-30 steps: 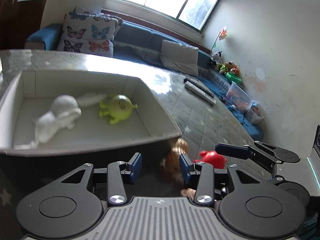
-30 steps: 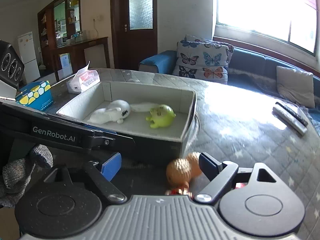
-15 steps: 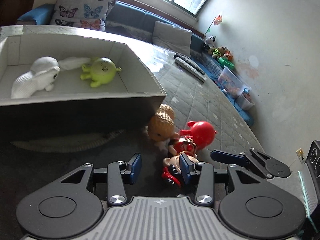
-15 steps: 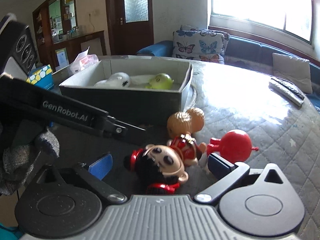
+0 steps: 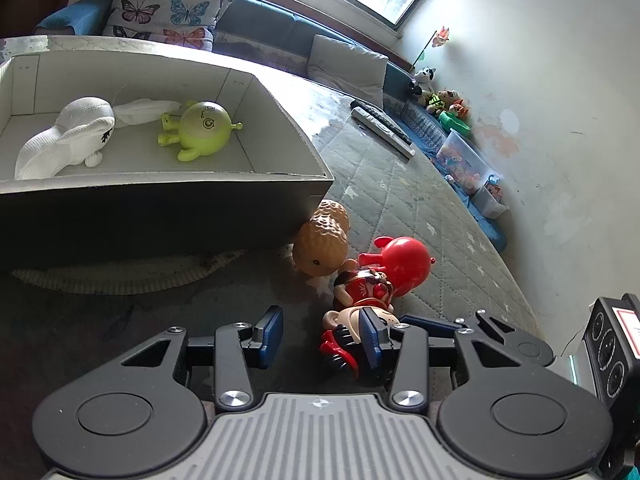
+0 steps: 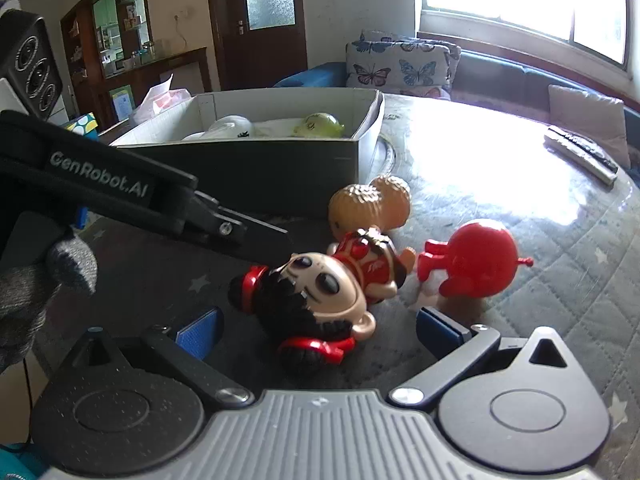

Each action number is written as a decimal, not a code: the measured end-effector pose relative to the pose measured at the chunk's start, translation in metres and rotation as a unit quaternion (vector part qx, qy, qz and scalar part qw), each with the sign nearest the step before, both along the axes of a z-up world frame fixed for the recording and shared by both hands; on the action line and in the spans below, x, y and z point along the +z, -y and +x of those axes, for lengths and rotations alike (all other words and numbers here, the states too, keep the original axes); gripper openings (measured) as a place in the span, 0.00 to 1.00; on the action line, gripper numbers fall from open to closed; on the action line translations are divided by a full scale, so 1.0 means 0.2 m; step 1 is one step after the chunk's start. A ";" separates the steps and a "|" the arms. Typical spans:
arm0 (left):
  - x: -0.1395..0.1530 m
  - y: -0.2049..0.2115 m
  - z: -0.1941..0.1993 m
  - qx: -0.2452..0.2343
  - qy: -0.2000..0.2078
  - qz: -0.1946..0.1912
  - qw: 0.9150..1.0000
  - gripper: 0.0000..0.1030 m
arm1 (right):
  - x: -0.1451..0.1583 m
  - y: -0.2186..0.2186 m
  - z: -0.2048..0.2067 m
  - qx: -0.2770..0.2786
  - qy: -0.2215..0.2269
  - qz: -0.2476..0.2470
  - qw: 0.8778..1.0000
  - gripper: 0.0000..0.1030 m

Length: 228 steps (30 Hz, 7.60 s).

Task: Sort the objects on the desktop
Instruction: 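Move the left tool toward the red-haired doll figure, then lower the left tool onto the red-haired doll and close it, then lift the red-haired doll with the left tool and carry it over the box, then lower the doll into the box and open the left tool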

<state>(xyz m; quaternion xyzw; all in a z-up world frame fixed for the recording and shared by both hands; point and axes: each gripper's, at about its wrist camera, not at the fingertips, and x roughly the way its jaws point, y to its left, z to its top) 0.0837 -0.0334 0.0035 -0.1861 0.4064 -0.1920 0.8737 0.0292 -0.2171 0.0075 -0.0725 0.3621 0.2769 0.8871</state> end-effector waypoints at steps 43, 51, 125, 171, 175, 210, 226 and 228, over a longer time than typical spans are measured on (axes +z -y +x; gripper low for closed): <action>0.02 -0.06 0.00 0.017 -0.005 -0.007 1.000 0.43 | 0.01 0.04 0.07 0.024 0.012 -0.001 1.000 1.00; 0.01 -0.06 0.01 0.017 -0.009 -0.004 1.000 0.43 | -0.01 0.01 0.11 0.059 0.016 -0.012 0.998 1.00; 0.04 0.08 0.13 -0.142 -0.021 0.060 0.988 0.44 | -0.06 -0.19 -0.02 0.088 0.066 -0.043 0.993 0.94; 0.20 -0.36 0.79 -0.063 -0.005 0.028 0.998 0.37 | 0.15 -0.66 0.85 0.106 0.001 -0.065 0.992 0.94; 0.16 -0.35 0.80 -0.061 -0.014 0.023 0.998 0.37 | 0.10 -0.70 0.84 0.102 -0.012 -0.086 0.991 0.94; 0.26 -0.33 0.52 0.005 0.035 0.009 0.999 0.35 | 0.36 -0.47 0.43 0.070 0.091 -0.019 0.993 0.93; 0.29 -0.18 0.23 0.001 0.073 0.021 0.997 0.35 | 0.29 -0.34 0.17 0.044 0.089 -0.005 0.995 0.93; 0.27 -0.15 0.20 -0.001 0.074 0.026 0.997 0.35 | 0.27 -0.34 0.15 0.041 0.086 -0.004 0.995 0.93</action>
